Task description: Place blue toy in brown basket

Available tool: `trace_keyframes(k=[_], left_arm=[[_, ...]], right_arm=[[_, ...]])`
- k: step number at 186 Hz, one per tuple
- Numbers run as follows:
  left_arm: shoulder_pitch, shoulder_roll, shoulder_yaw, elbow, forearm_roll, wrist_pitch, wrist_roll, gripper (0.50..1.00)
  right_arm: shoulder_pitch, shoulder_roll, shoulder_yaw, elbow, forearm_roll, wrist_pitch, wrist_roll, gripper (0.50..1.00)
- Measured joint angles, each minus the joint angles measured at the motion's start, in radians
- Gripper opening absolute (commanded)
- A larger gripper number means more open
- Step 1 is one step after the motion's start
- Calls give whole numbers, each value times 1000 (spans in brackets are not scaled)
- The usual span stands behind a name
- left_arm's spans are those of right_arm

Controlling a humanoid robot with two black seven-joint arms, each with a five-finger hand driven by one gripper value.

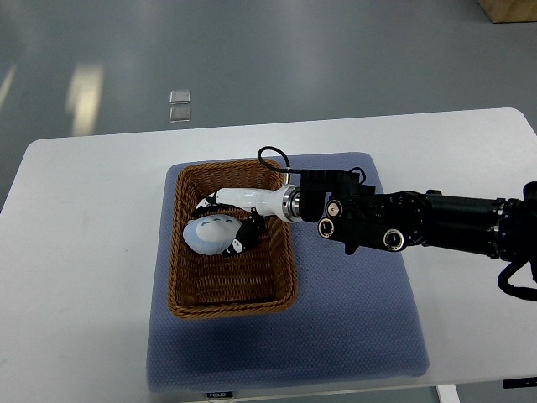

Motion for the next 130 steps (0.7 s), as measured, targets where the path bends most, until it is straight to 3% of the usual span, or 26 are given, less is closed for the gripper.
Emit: trace_keyframes(k=[37, 74, 103, 130], left_arm=[[0, 0, 1, 2, 0, 0, 0, 1000], [0, 0, 2, 3, 0, 0, 0, 1000], [0, 0, 2, 3, 0, 0, 0, 1000], [0, 0, 2, 1, 0, 0, 0, 1000]], right_arm=[[45, -88, 166, 15, 36, 34, -1, 897], [44, -227, 434, 36, 235, 76, -1, 897], [-88, -258, 705, 37, 421, 81, -1, 897], [-255, -206, 955, 35, 578, 78, 0, 897]])
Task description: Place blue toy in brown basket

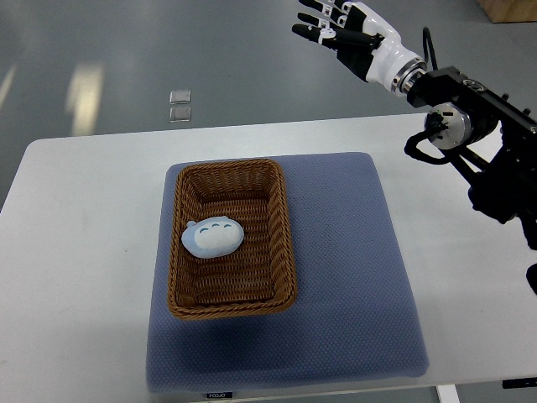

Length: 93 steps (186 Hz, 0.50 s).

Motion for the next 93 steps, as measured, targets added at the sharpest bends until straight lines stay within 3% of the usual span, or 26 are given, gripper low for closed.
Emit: trace_keyframes(k=[38, 65, 93], left_arm=[[0, 0, 0, 0, 0, 0, 0, 1000], [0, 0, 1, 2, 0, 0, 0, 1000], [0, 0, 1, 2, 0, 0, 0, 1000]], right_arm=[[-198, 126, 234, -12, 103, 3, 21, 899], [-254, 162, 267, -25, 109, 4, 90, 899], [-279, 179, 268, -30, 110, 5, 108, 899]])
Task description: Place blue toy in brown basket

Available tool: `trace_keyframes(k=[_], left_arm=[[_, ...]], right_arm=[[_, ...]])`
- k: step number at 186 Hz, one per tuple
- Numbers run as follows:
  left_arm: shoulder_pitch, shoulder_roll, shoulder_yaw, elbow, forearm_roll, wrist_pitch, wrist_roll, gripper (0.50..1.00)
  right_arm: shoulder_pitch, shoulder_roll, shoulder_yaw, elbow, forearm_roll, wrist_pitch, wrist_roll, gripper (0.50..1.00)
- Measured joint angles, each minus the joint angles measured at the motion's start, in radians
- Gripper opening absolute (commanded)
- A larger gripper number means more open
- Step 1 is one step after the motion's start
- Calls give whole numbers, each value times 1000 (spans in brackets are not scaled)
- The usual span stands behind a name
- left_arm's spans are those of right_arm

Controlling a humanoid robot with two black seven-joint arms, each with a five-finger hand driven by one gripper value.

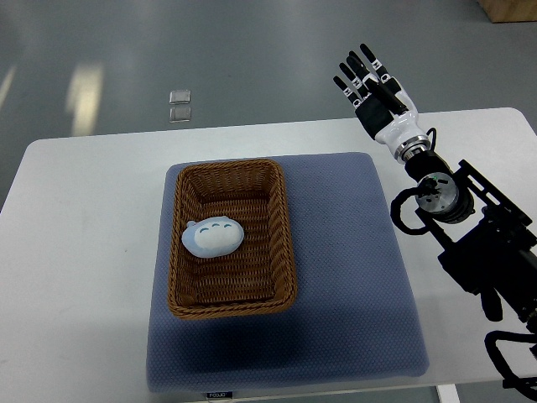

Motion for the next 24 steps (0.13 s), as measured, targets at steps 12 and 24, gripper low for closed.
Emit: trace_keyframes(k=[12, 24], left_arm=[[0, 0, -1, -1, 0, 0, 0, 1000], [-1, 0, -1, -3, 0, 0, 0, 1000]], right_arm=[[-3, 1, 0, -1, 0, 0, 1, 899], [-4, 2, 0, -1, 0, 0, 1, 897]])
